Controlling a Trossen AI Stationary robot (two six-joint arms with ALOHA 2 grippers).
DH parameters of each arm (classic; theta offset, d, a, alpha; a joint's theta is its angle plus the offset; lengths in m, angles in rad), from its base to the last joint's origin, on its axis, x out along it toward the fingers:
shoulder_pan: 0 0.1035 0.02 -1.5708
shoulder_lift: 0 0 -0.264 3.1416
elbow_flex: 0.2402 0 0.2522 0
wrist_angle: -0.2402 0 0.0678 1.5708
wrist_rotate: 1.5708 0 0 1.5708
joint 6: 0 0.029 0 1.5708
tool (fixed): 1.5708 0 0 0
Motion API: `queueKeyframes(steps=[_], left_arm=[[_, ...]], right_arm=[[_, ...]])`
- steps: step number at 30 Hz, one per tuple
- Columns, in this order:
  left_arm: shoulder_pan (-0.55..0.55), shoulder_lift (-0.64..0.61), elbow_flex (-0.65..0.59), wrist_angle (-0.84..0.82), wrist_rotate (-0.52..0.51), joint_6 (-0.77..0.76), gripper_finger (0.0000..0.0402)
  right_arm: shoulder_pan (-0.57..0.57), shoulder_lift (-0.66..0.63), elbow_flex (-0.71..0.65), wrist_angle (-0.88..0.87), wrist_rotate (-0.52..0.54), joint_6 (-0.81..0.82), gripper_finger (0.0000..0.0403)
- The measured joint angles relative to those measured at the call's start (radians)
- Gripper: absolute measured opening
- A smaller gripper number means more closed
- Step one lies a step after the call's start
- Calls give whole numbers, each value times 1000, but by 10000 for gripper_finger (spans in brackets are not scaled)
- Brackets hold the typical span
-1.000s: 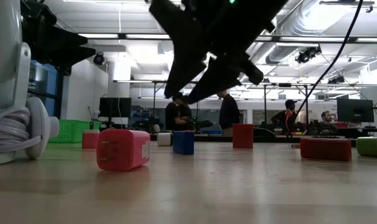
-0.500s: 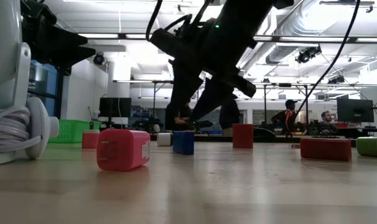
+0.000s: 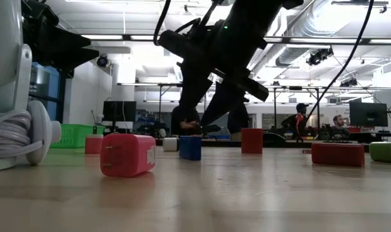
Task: Pick & Place Office items
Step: Put the blue digital clock into the black bin
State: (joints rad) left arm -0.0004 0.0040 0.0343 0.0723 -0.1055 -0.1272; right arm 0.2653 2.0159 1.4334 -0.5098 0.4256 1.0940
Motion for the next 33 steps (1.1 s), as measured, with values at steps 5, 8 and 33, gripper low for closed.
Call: queueKeyframes(steps=[5, 8, 33], left_arm=[[0, 0, 0, 0, 0, 0, 196], [0, 0, 0, 0, 0, 0, 196], [0, 0, 0, 0, 0, 0, 196]], right_arm=[[0, 0, 0, 0, 11, 2, 190], [0, 0, 0, 0, 17, 2, 190], [10, 62, 0, 24, 11, 31, 190]])
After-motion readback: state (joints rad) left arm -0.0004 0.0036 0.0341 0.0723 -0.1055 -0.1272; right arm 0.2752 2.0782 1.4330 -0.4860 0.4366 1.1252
